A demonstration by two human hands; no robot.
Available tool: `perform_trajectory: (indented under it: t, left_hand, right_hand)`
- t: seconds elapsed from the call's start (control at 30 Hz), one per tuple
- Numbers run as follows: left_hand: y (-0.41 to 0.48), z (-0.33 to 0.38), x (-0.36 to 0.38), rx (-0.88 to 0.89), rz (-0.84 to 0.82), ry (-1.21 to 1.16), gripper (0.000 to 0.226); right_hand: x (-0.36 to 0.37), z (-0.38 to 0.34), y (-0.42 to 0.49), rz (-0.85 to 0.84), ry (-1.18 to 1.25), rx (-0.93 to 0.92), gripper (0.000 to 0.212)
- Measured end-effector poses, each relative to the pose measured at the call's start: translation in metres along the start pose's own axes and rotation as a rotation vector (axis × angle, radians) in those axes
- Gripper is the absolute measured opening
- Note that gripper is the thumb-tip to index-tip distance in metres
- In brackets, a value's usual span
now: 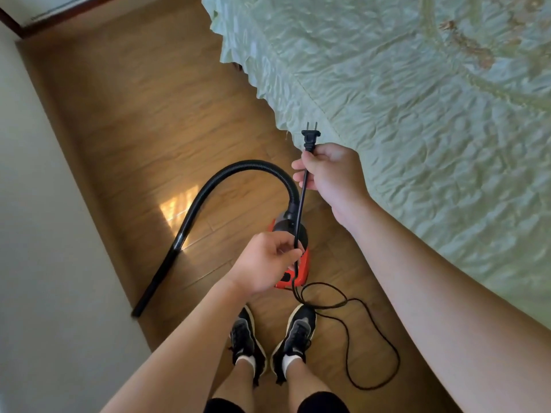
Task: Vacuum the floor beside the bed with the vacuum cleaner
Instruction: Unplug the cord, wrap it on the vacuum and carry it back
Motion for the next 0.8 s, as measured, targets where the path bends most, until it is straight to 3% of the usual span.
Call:
perform_trajectory:
  t: [0.3,0.47,0.8]
  left_hand:
    - [0.018,-0.089,0.047,-0.094,-0.037,-0.020,0.013]
    - [0.026,-0.123,0.064,-0.137,-0.030,-0.015,0.030]
    - [0.076,-0.186,0.092,-0.265,-0.030,-0.071,0.013]
  right_hand:
    - [0.007,0.106,0.019,-0.021,-0.022,0.085,0.011]
    - [0.015,0.152,0.031,-0.030,-0.043,0.131,0.012]
    - [0.027,0.227,0.090,-0.051,-0.109,0.215,0.014]
Point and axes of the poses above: each hand's wrist, its own y-axis towards the middle knuckle, its own x-axis out of the palm, z = x × y, the point moved 1 cm from there along y, towards the middle knuckle, and after that the axes turned 1 degree about -z, right-handed, at the moved point
